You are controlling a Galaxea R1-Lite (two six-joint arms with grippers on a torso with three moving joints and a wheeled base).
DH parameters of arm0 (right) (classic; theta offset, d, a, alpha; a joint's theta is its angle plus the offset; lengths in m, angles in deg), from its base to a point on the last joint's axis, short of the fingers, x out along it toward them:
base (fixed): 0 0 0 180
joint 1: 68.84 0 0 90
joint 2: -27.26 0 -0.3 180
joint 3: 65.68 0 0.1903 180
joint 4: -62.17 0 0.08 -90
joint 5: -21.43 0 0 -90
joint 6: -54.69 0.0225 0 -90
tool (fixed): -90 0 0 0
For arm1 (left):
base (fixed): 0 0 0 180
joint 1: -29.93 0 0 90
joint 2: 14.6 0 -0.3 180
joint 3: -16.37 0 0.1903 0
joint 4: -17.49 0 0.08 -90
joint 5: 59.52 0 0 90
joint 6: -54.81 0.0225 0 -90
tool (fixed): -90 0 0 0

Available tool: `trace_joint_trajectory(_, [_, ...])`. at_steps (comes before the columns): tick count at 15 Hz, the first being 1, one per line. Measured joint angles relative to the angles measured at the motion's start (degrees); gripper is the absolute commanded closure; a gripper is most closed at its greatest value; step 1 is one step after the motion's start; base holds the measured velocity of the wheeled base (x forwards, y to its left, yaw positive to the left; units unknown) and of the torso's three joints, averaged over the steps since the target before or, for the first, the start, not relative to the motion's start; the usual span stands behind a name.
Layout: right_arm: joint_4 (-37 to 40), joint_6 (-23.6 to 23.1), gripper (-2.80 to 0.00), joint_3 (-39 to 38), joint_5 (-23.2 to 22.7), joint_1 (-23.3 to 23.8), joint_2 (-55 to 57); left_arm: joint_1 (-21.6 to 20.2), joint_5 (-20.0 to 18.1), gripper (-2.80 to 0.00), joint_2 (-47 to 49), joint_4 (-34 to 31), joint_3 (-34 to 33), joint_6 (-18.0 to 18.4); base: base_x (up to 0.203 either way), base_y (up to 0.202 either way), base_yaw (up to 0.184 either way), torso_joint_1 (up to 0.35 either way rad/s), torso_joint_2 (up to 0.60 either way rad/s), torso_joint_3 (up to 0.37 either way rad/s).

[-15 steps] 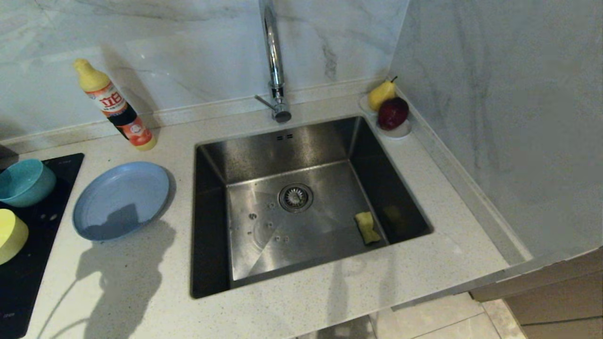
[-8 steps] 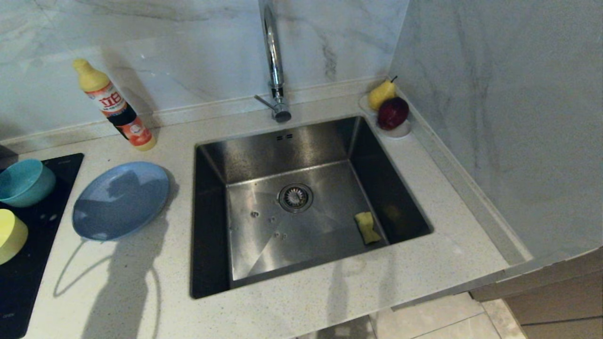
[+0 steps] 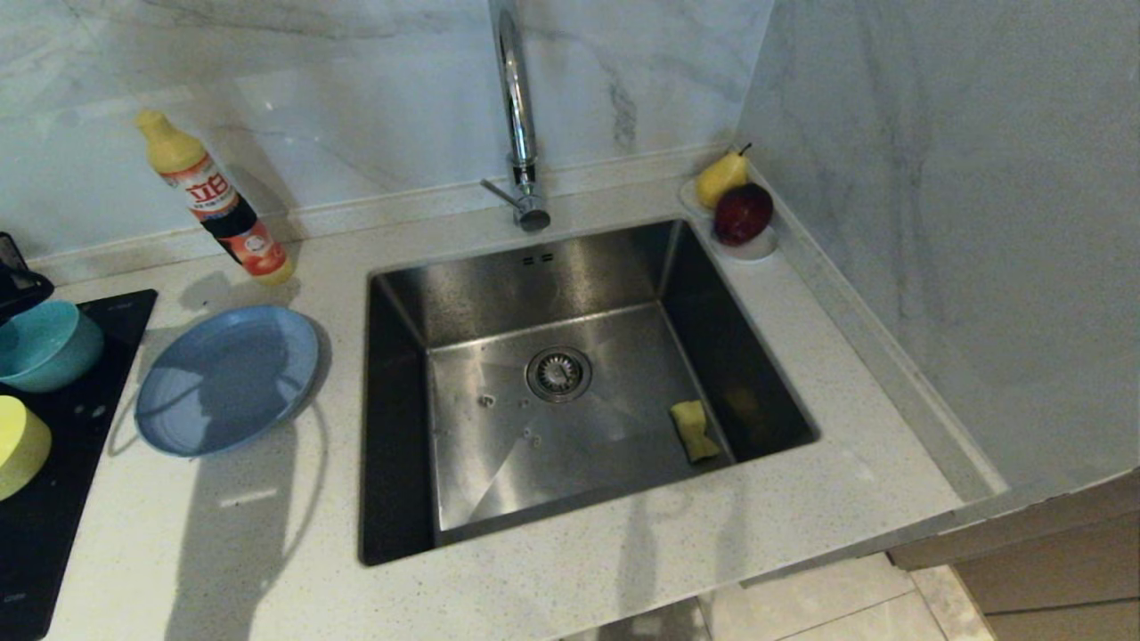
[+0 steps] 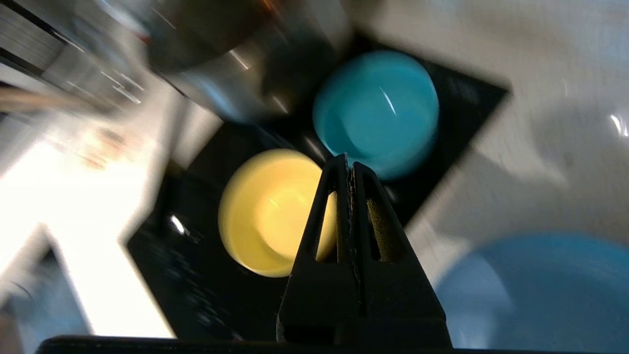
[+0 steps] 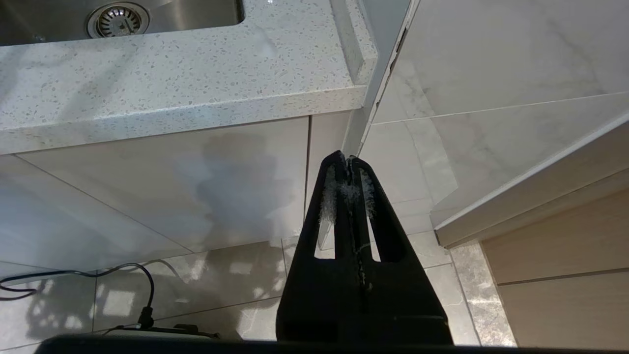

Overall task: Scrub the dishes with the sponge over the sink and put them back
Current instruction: Place the bowl on the plate

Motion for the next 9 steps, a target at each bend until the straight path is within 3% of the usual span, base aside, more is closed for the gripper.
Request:
trace_joint_trajectory(3, [-0.01,-0.02,0.0,0.0,0.01,0.0,0.0,-3.94,-11.28,0.0,2.8,-10.02,4.68,-5.54,0.0,0.0,0.0,0.0,0.0,0.0])
trace_joint_trajectory(5, [-0.01,-0.02,0.0,0.0,0.0,0.0,0.0,-6.8,-17.06,0.0,3.72,-11.09,5.35,-5.87,0.0,0.0,0.0,0.0,0.0,0.0])
trace_joint_trajectory(7, [-0.02,-0.02,0.0,0.0,0.02,0.0,0.0,-9.86,-20.32,0.0,4.64,-11.55,6.11,-5.52,0.0,0.0,0.0,0.0,0.0,0.0])
trace_joint_trajectory(8, [0.02,-0.02,0.0,0.0,0.0,0.0,0.0,-11.2,-21.55,-2.8,5.17,-12.11,6.67,-5.47,0.0,0.0,0.0,0.0,0.0,0.0])
trace_joint_trajectory(9, [0.0,-0.02,0.0,0.0,-0.01,0.0,0.0,-12.37,-22.82,-2.8,5.84,-12.94,7.38,-5.49,0.0,0.0,0.0,0.0,0.0,0.0])
